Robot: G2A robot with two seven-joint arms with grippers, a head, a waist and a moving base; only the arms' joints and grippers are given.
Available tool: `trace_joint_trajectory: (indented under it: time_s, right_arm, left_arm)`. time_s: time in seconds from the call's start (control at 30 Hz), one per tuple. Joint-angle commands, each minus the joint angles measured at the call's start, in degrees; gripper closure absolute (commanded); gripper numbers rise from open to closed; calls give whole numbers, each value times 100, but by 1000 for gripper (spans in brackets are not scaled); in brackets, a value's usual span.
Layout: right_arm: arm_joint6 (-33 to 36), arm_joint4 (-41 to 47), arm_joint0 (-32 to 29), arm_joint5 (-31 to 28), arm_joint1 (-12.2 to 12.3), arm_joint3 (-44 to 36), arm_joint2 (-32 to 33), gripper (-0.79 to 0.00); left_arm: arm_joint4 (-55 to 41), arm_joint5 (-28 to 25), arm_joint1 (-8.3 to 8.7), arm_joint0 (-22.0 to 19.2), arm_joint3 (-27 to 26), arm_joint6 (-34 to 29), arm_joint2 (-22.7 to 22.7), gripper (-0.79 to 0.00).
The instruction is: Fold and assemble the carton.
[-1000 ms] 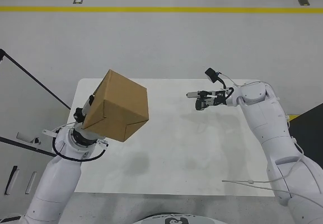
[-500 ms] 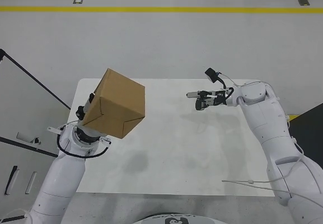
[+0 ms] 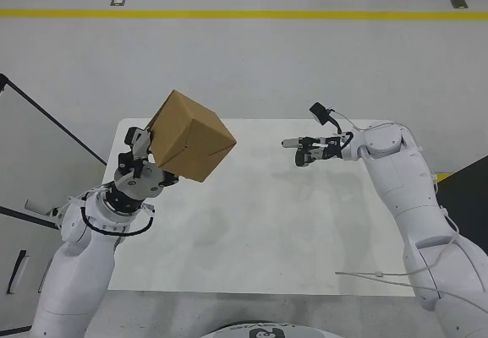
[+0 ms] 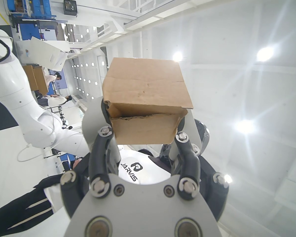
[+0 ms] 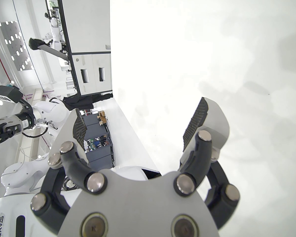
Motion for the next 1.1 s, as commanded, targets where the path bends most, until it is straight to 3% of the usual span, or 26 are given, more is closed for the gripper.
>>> trace_joint_trajectory:
  time_s: [0.0, 0.13, 0.37, 0.5, 0.8, 1.07]
  right_arm:
    - [0, 0, 0, 0, 0, 0, 0, -785]
    - [0, 0, 0, 0, 0, 0, 0, -785]
    - [0, 0, 0, 0, 0, 0, 0, -785]
    - [0, 0, 0, 0, 0, 0, 0, -785]
    - [0, 0, 0, 0, 0, 0, 0, -785]
    - [0, 0, 0, 0, 0, 0, 0, -785]
  left_arm:
    - [-3, 1, 0, -2, 1, 1, 2, 0]
    - [72, 4, 0, -11, -36, 54, 3, 0]
    - [1460, 500, 52, -147, -710, 874, -82, 0]
    - [2331, 578, 90, -191, -1121, 1042, -185, 0]
    - [2635, 509, 97, -148, -1263, 1168, -210, 0]
    - [3846, 73, 150, -273, -1510, 1044, -387, 0]
